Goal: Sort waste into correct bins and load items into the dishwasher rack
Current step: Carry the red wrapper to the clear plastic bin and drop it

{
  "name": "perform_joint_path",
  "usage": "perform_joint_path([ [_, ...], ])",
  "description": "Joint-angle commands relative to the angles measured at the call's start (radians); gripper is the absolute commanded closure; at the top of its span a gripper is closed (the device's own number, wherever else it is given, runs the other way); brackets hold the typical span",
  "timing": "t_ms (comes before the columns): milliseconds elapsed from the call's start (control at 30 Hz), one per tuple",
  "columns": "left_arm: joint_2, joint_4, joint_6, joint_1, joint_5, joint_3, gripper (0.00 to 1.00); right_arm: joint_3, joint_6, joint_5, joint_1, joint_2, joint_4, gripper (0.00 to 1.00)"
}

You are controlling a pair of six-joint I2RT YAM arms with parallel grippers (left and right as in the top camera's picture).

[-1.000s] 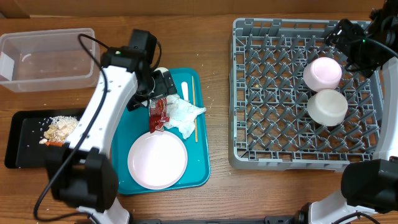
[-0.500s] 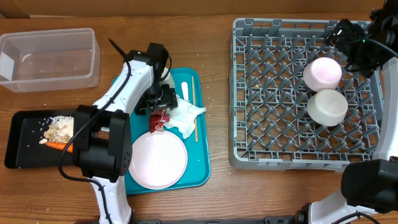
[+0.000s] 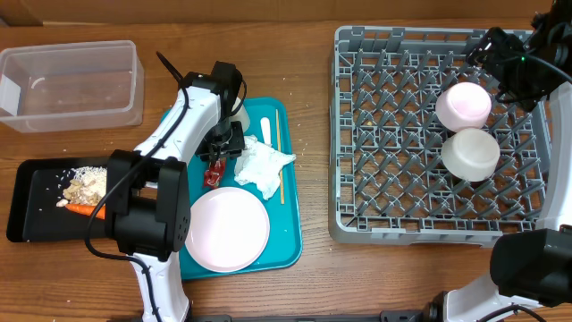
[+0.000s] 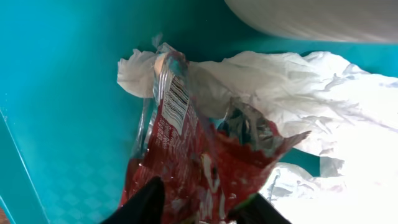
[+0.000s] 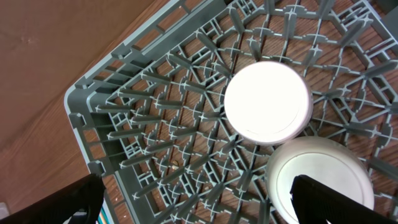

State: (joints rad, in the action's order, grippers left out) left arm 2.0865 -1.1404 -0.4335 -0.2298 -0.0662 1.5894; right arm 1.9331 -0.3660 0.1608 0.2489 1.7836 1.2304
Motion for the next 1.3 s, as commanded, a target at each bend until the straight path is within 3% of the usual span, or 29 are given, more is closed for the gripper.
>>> perform_joint_path([
  [0, 0.035, -0.020, 0.012, -0.008, 0.004, -0.003, 0.64, -0.002, 0.000, 0.007, 0.002, 0.001, -0.002, 0.00],
  [367, -0.071, -0.030, 0.012, -0.008, 0.014, -0.003, 0.68, -0.002, 0.000, 0.007, 0.002, 0.001, -0.002, 0.00],
  [500, -0.131, -0.047, 0.012, -0.004, 0.014, -0.003, 0.96, -0.002, 0.000, 0.007, 0.002, 0.001, -0.002, 0.00],
  [767, -0.234, -0.051, 0.012, 0.011, -0.001, -0.003, 0.96, -0.002, 0.000, 0.007, 0.002, 0.001, -0.002, 0.00],
  [933, -0.284, -0.001, 0.007, 0.089, -0.126, 0.000, 0.96, -0.002, 0.000, 0.007, 0.002, 0.001, -0.002, 0.00],
  [1100, -0.297, 0.142, -0.010, 0.262, -0.129, 0.030, 0.96, -0.002, 0.000, 0.007, 0.002, 0.001, -0.002, 0.00],
  [1267, -0.291, 0.385, -0.100, 0.448, 0.005, 0.031, 0.96, -0.002, 0.000, 0.007, 0.002, 0.001, -0.002, 0.00],
])
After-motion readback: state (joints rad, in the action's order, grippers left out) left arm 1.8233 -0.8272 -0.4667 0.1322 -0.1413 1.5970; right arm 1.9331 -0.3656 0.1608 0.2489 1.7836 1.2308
